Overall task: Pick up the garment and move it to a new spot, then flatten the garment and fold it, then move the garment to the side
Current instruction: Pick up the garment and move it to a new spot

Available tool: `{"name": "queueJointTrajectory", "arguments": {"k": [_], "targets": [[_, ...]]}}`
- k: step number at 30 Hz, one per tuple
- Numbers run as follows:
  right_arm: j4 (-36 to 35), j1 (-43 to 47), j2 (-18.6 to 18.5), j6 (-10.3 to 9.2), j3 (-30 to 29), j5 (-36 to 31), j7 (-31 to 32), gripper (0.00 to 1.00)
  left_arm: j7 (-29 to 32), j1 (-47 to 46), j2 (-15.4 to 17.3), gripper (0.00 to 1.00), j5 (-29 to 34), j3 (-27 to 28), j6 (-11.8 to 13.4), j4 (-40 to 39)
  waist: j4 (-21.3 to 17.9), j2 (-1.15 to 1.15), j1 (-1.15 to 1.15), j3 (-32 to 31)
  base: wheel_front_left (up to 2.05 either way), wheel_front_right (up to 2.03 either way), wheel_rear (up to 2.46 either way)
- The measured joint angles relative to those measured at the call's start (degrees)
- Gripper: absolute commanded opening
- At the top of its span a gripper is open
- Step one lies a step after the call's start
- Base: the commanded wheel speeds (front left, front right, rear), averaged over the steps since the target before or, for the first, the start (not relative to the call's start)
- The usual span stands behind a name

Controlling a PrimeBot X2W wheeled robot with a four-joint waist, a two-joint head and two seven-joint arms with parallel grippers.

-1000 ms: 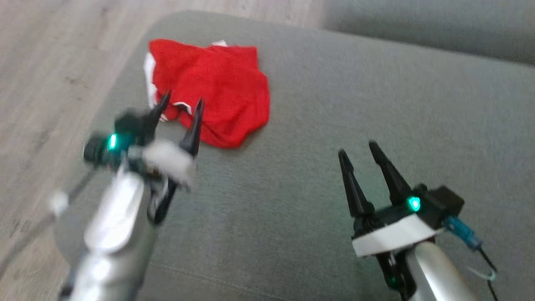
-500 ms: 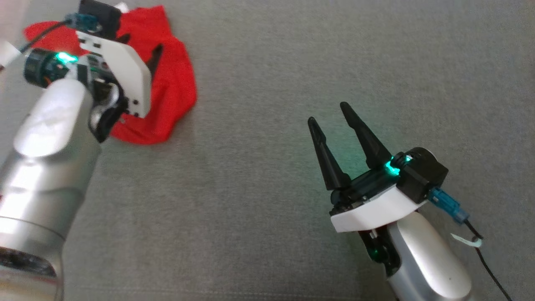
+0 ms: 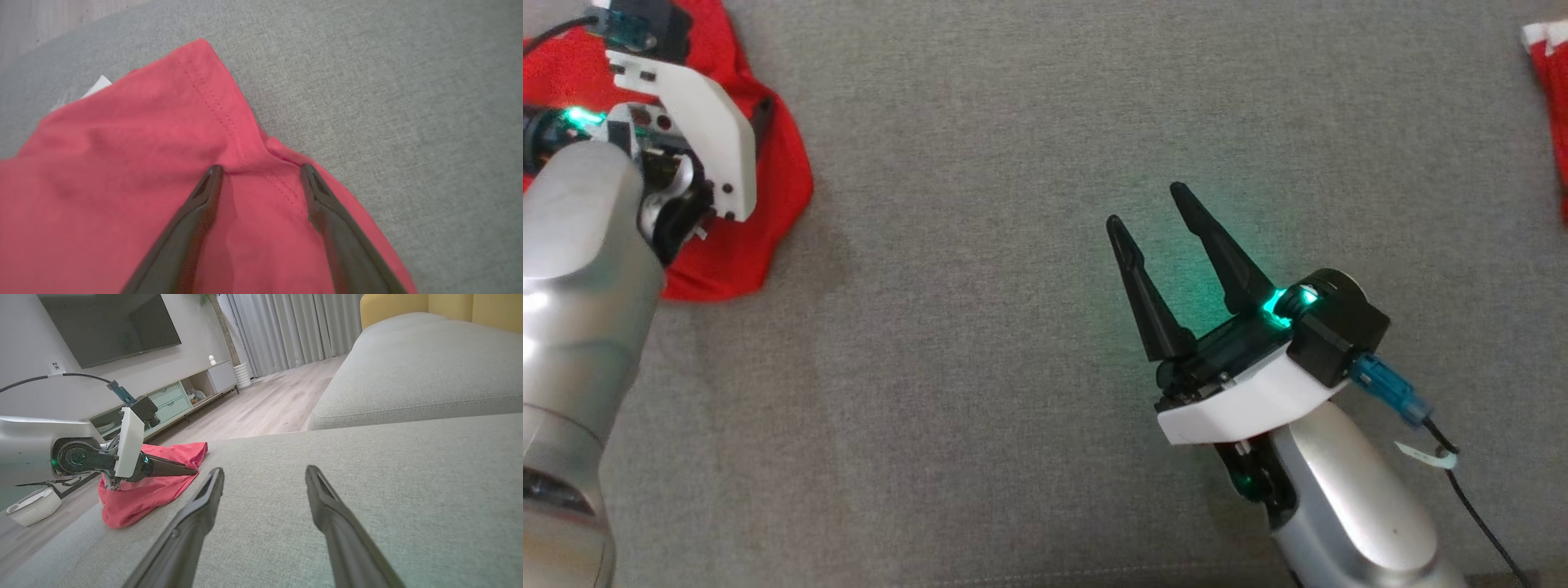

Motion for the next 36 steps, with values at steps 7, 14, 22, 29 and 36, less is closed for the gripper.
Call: {"name": "queueJointTrajectory", "arguments": {"k": [7, 14, 22, 29, 36], "targets": [[-0.52, -0.01, 0.0, 0.0, -0.62, 0.0, -0.01, 1.0, 0.4, -1.17, -0.19, 0.0, -3.14, -1.04, 0.0, 1.33, -1.23, 0.0, 0.0, 0.04, 0.0, 0.0, 0.0], [-0.27, 0.04, 0.0, 0.0, -0.57, 0.11, -0.16, 1.0, -13.9, -1.44, -0.66, 0.0, -3.93, -2.85, 0.0, -2.3, -1.65, 0.0, 0.0, -2.52, 0.0, 0.0, 0.0], [0.43, 1.39, 0.0, 0.0, -0.59, 2.15, -0.18, 1.0, -27.57, -6.13, -2.02, 0.0, -6.53, -7.81, 0.0, -10.72, -1.92, 0.0, -0.01, -7.8, 0.0, 0.0, 0.0], [0.4, 3.66, 0.01, 0.0, 0.23, 3.91, -0.18, 1.0, -32.57, -8.4, -1.93, 0.0, -8.94, -12.56, 0.0, -17.18, -3.51, 0.0, -0.02, -11.58, 0.0, 0.0, 0.0], [-0.23, 3.73, 0.0, 0.0, 0.35, 4.68, -0.18, 1.0, -34.99, -10.62, -2.04, 0.0, -10.69, -18.49, 0.0, -23.71, -7.99, 0.0, -0.01, -12.27, 0.0, 0.0, 0.0]]}}
